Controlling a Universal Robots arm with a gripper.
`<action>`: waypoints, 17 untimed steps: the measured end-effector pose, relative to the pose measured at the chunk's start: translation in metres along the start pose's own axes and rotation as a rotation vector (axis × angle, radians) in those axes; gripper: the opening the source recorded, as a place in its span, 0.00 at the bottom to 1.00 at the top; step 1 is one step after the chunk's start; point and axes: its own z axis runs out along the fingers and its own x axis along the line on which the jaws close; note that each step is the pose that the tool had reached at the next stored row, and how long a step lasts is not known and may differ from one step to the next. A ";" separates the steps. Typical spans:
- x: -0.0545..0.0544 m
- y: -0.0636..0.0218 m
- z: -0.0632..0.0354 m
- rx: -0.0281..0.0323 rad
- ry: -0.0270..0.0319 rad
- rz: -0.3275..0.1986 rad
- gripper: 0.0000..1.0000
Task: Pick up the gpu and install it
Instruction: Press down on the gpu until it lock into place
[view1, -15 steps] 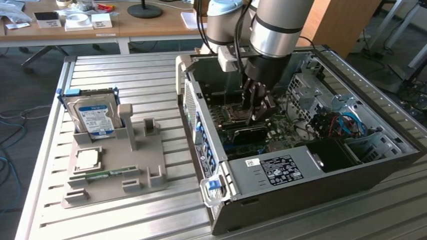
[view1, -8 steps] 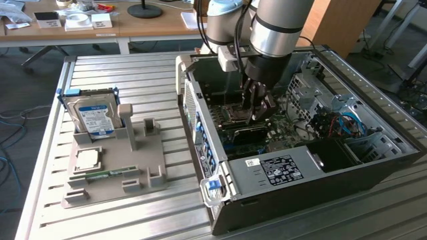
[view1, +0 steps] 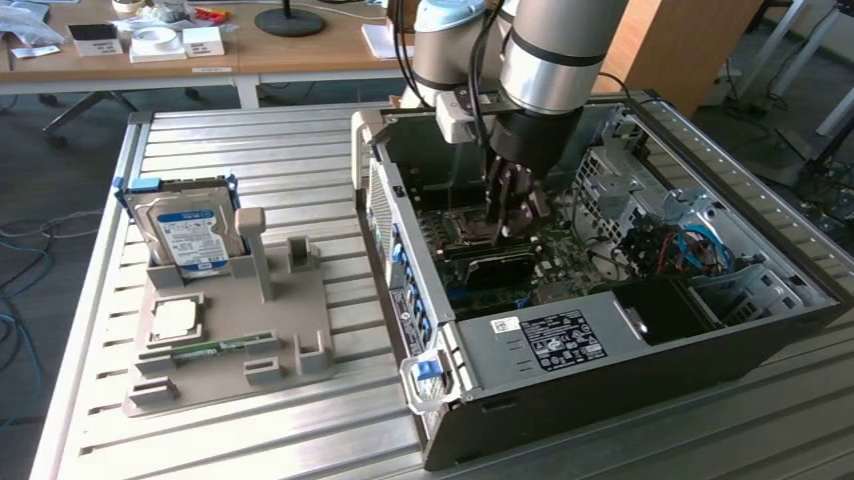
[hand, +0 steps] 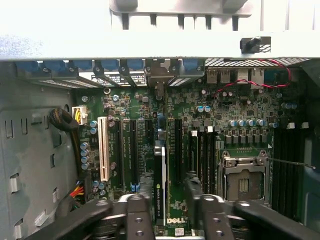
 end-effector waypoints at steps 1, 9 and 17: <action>0.000 0.0000 0.0000 0.0000 0.0000 0.000 0.44; 0.000 0.0000 0.0000 0.0000 0.0000 0.000 0.11; 0.000 0.0000 0.0005 0.0000 0.0000 0.000 0.11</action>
